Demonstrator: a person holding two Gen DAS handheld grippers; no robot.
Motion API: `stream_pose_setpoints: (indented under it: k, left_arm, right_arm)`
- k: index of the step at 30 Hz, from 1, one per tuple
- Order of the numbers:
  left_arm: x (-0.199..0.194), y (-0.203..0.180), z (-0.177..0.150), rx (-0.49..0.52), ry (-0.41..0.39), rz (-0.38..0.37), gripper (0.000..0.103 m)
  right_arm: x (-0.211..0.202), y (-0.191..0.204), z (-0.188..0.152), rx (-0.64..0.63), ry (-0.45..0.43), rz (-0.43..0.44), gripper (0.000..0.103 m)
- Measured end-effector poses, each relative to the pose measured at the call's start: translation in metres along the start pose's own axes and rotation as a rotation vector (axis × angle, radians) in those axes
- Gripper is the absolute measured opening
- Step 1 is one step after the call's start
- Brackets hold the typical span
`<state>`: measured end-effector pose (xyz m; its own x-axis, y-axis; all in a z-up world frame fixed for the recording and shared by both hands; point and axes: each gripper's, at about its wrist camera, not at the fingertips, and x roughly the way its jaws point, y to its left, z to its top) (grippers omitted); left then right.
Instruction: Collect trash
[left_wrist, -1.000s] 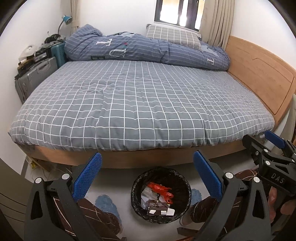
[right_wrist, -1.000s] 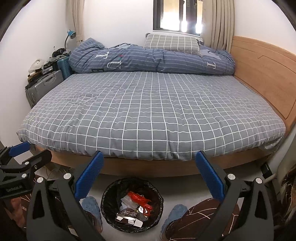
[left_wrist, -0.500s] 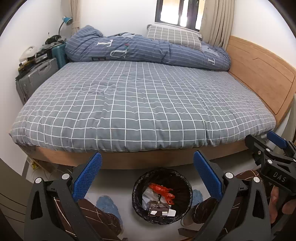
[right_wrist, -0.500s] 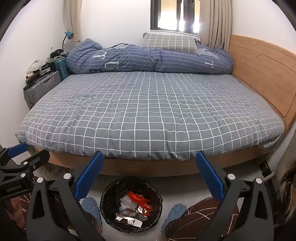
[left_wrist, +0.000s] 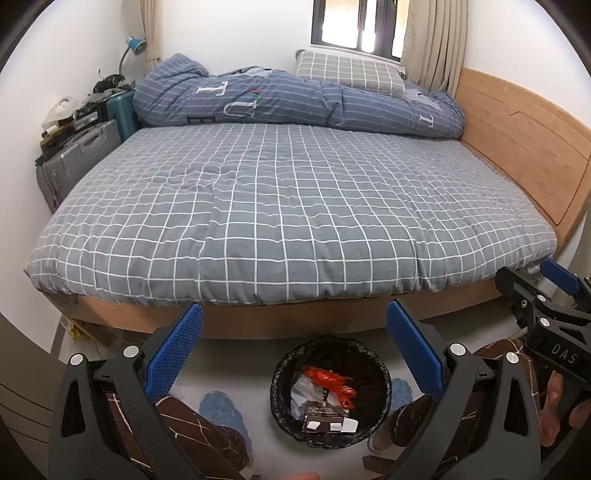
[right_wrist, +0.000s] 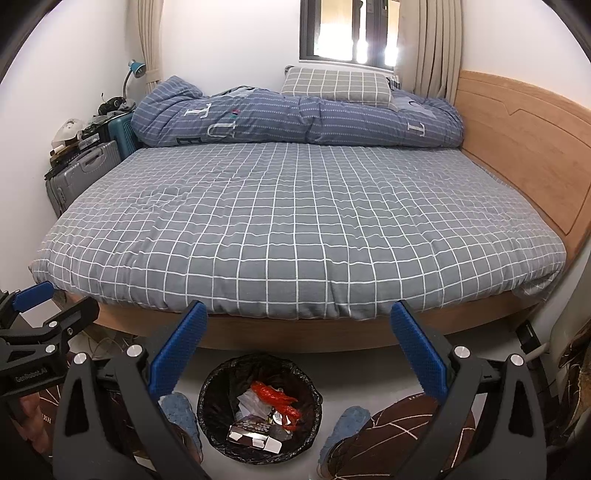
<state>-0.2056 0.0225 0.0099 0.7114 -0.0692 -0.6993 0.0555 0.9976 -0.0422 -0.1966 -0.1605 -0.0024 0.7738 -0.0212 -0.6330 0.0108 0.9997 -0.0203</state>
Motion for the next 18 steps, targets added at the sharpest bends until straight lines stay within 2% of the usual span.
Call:
stream_pose_setpoints:
  k: [7,18]
  left_arm:
    - [0.0008,-0.0015,-0.0009,0.001,-0.002,0.029,0.097]
    - [0.003,-0.0039,-0.0015,-0.006,0.008,0.006,0.097]
  right_arm:
    - [0.0,-0.0003,0.0,0.0,0.001,-0.001,0.095]
    - [0.0019,0.0012,-0.0029,0.002,0.008,-0.001,0.095]
